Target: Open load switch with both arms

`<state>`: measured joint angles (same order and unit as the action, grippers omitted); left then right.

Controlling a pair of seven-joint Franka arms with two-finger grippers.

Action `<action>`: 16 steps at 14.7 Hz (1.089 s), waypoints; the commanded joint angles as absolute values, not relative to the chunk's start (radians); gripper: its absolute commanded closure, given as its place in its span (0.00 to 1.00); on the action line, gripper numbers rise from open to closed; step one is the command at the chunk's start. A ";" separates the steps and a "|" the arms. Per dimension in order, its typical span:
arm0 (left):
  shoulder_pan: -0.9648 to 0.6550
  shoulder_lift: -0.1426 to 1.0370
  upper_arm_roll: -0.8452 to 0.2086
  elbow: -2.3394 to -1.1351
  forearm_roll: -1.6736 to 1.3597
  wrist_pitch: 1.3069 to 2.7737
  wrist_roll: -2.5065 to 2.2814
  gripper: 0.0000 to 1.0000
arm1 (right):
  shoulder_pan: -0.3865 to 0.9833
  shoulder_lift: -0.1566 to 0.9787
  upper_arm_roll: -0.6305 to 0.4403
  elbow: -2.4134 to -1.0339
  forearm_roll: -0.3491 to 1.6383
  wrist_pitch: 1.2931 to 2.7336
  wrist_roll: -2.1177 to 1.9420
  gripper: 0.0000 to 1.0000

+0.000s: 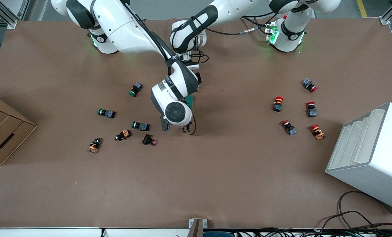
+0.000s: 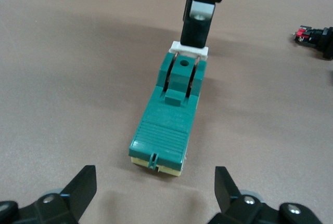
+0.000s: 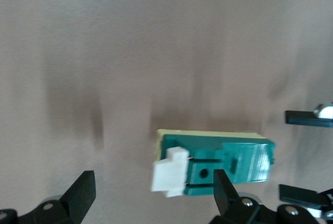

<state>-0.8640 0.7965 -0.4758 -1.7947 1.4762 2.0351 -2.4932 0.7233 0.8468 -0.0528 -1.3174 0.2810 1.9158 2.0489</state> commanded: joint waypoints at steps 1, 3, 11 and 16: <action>-0.870 0.818 -0.468 -1.787 1.537 2.022 -2.508 0.00 | 0.721 0.854 -0.052 -1.299 0.301 1.814 2.028 0.00; -0.873 0.841 -0.468 -1.790 1.574 2.017 -2.510 0.00 | 0.722 0.853 -0.052 -1.298 0.299 1.763 2.029 0.00; -0.873 0.862 -0.468 -1.802 1.646 2.006 -2.582 0.00 | 0.738 0.844 -0.043 -1.273 0.305 1.684 2.029 0.00; -0.884 0.882 -0.468 -1.802 1.644 2.002 -2.582 0.00 | 0.716 0.828 -0.005 -1.250 0.305 1.635 2.028 0.00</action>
